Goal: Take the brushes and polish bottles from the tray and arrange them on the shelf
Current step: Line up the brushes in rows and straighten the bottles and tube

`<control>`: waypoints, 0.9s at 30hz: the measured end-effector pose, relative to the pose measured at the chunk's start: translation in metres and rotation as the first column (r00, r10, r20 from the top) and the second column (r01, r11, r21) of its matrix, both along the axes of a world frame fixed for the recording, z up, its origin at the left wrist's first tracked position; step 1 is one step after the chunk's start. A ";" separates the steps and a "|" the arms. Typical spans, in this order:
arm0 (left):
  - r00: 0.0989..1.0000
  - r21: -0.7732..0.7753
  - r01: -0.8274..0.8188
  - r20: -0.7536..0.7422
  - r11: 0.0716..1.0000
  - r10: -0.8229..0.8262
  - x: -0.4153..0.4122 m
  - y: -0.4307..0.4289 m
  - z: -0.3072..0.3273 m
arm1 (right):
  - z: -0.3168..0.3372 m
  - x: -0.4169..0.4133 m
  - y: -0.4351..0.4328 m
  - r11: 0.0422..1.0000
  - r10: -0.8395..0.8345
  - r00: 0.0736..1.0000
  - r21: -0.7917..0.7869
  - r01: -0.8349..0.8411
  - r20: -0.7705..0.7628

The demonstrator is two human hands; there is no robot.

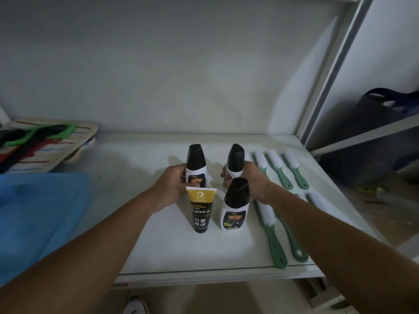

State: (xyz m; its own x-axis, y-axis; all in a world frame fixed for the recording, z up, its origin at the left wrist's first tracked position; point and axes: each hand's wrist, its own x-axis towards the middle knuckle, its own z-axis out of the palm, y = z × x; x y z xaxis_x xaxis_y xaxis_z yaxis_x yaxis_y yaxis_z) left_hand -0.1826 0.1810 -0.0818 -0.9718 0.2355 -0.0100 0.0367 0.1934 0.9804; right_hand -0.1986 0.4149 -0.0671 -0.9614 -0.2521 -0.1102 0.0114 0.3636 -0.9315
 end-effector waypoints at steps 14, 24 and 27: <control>0.988 0.164 -0.014 0.156 0.986 -0.012 0.006 0.005 0.011 | 0.016 0.013 0.007 0.875 0.066 0.968 0.480 0.060 -0.241; 1.000 -0.081 0.021 0.024 0.997 -0.020 0.008 0.007 0.014 | 0.010 0.012 0.011 0.880 0.047 0.975 0.470 0.062 -0.215; 1.000 -0.099 0.017 0.010 0.995 -0.016 0.008 0.009 0.014 | 0.007 0.011 0.012 0.871 0.071 0.976 0.489 0.039 -0.204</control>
State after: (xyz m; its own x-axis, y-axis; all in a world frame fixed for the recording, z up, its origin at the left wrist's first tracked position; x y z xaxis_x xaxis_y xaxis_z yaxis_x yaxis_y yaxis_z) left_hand -0.1744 0.1903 -0.0683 -0.9675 0.2493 -0.0429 0.0321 0.2890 0.9568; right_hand -0.1874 0.4271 -0.0598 -0.9719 -0.2344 -0.0210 -0.1724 0.7699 -0.6145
